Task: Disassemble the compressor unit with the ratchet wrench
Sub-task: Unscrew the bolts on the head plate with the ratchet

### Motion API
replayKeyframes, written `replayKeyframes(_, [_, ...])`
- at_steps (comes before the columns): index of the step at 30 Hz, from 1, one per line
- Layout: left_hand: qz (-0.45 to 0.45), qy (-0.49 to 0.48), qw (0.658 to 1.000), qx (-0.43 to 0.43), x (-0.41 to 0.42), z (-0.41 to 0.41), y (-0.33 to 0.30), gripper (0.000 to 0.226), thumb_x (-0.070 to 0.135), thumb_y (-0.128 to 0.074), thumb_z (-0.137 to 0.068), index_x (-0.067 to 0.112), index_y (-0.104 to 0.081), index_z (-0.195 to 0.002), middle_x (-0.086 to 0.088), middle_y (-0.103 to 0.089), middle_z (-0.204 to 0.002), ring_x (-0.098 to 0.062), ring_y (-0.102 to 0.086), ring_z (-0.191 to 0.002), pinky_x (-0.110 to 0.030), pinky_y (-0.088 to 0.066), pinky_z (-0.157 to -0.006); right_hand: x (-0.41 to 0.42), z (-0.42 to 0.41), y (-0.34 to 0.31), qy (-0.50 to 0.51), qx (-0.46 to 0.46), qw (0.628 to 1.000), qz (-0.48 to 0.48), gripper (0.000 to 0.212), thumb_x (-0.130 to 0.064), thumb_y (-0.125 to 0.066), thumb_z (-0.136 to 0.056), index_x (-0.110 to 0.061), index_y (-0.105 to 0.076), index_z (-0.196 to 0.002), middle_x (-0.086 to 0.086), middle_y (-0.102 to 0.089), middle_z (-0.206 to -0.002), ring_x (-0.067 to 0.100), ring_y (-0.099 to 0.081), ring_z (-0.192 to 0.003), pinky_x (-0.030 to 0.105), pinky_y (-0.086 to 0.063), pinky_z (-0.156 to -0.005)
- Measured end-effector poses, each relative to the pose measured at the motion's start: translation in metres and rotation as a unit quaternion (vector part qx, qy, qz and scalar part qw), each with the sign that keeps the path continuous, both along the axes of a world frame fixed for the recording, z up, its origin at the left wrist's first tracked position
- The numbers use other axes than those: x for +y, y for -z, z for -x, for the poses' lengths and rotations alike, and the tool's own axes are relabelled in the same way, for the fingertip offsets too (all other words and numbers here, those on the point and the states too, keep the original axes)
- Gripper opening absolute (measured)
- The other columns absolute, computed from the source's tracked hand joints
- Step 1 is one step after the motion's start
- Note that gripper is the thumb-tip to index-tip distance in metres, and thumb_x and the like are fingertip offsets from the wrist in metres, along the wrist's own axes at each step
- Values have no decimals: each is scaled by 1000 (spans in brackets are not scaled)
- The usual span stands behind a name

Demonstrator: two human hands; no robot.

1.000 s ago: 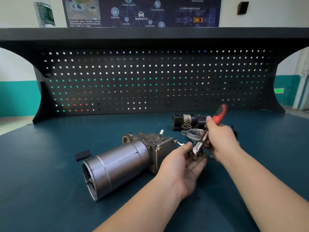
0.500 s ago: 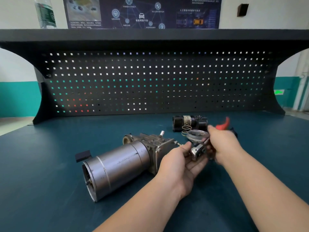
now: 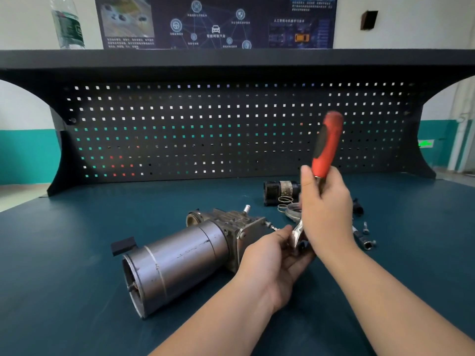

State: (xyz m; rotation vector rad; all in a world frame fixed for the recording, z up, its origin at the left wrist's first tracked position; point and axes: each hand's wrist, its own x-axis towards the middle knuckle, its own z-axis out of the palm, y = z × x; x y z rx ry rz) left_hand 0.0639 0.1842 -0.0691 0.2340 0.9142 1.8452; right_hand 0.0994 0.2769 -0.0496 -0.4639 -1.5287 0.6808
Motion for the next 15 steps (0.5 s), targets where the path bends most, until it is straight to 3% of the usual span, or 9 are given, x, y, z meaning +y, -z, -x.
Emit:
replayKeyframes(2, [-3, 3, 1000, -11, 0, 0, -2, 12, 5, -57, -90, -5, -62, -91, -20, -69, -77, -28, -68, -68, -35, -59, -55, 19, 1, 5, 2, 13, 978, 209, 27, -36, -50, -95, -20, -52, -73, -6, -55, -46, 4, -51, -39, 22, -40, -45])
replayKeyframes(4, [-8, 14, 1000, -17, 0, -1, -3, 15, 6, -56, -90, -8, -62, -94, -23, -69, -80, -29, -68, -70, -35, -59, -58, 30, 3, 14, -60, 36, 907, 416, 26, -30, -52, -96, -11, -55, -78, -1, -56, -53, 14, -53, -46, 25, -43, -53])
replayKeyframes(5, [-7, 17, 1000, -17, 0, -2, -3, 16, 5, -56, -90, -9, -61, -95, -24, -69, -81, -30, -68, -69, -35, -59, -57, 31, 3, 16, -74, 38, 883, 461, 26, -30, -52, -96, -9, -56, -80, 2, -56, -58, 17, -53, -50, 27, -44, -56])
replayKeyframes(6, [-3, 16, 1000, -17, 1, -3, -2, 17, 5, -56, -90, -9, -60, -98, -24, -69, -83, -30, -68, -70, -34, -59, -56, 30, 4, 17, -68, 29, 885, 459, 28, -31, -52, -96, -9, -56, -79, 2, -55, -58, 16, -53, -49, 25, -43, -54])
replayKeyframes(8, [8, 5, 1000, -12, 2, -4, 0, 20, 7, -60, -89, -9, -61, -101, -25, -68, -93, -30, -67, -72, -33, -59, -54, 25, 4, 13, -35, 30, 939, 340, 30, -34, -52, -96, -13, -55, -74, 0, -55, -53, 7, -50, -37, 18, -38, -40])
replayKeyframes(10, [11, 1, 1000, -4, 1, -4, 1, 21, 9, -65, -86, -8, -64, -97, -24, -69, -96, -29, -69, -70, -33, -59, -55, 11, -1, 1, -33, 36, 986, 160, 28, -38, -51, -96, -20, -52, -75, -5, -55, -50, 0, -47, -36, 13, -35, -38])
replayKeyframes(12, [8, -1, 1000, -7, 0, -4, 1, 18, 10, -66, -86, -7, -66, -92, -20, -71, -87, -26, -70, -64, -33, -59, -56, -2, -5, -3, -58, 22, 998, 17, 24, -44, -50, -94, -29, -50, -76, -2, -54, -54, 6, -50, -46, 16, -40, -47])
replayKeyframes(15, [3, -7, 1000, -6, -2, -5, 1, 13, 7, -60, -90, -3, -65, -84, -12, -68, -64, -21, -68, -54, -30, -57, -49, -14, -5, -1, -62, -7, 996, -63, 20, -48, -49, -92, -34, -47, -77, 5, -51, -61, 18, -50, -54, 29, -43, -54])
